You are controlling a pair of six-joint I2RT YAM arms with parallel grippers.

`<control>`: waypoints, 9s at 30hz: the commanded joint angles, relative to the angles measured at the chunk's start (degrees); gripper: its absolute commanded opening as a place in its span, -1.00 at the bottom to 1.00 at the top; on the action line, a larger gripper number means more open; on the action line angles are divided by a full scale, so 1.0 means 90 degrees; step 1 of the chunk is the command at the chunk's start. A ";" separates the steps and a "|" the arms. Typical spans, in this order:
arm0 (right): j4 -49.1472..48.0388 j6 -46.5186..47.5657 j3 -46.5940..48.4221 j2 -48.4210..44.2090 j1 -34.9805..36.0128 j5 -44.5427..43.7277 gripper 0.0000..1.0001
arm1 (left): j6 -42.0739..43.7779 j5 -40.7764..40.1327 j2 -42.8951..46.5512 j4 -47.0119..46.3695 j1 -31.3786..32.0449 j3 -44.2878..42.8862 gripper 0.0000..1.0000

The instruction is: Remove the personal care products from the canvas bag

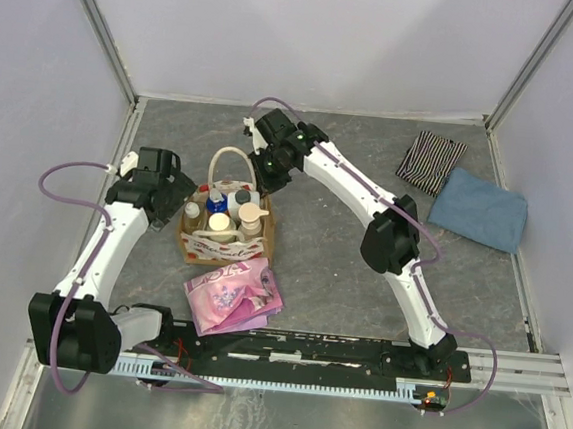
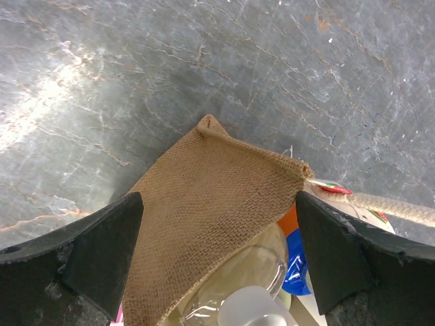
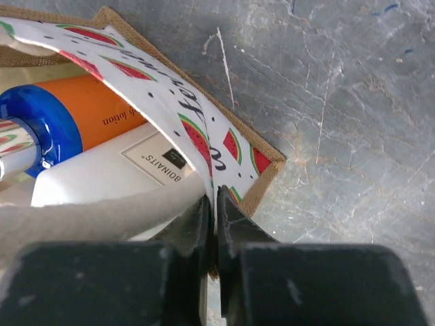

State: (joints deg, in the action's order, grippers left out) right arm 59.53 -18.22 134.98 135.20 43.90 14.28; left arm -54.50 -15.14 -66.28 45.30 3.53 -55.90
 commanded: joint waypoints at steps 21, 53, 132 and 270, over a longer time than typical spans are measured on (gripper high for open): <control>-0.0203 -0.0170 -0.2256 -0.1936 -0.2531 -0.1304 -0.99 | -0.0004 0.1444 -0.2968 -0.1813 0.2101 -0.1829 0.85; -0.0080 0.0247 -0.3526 -0.3928 -0.1126 -0.1635 0.59 | 0.0947 -0.0696 -0.2242 0.0355 0.3054 -0.3672 0.81; -0.0196 0.0621 -0.3992 -0.4243 -0.1311 -0.1271 0.75 | 0.1361 -0.0927 -0.4914 0.0756 -0.3011 -0.2499 0.99; -0.1025 0.3016 -0.3329 -0.2854 -0.1733 0.0513 0.52 | 0.1178 0.2968 -0.1444 0.0230 0.1834 -0.2370 0.71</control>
State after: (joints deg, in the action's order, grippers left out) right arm 51.07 7.84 105.60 110.52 28.38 16.45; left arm -42.98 9.67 -80.14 49.43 19.75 -77.49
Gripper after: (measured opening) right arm 0.789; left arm 0.856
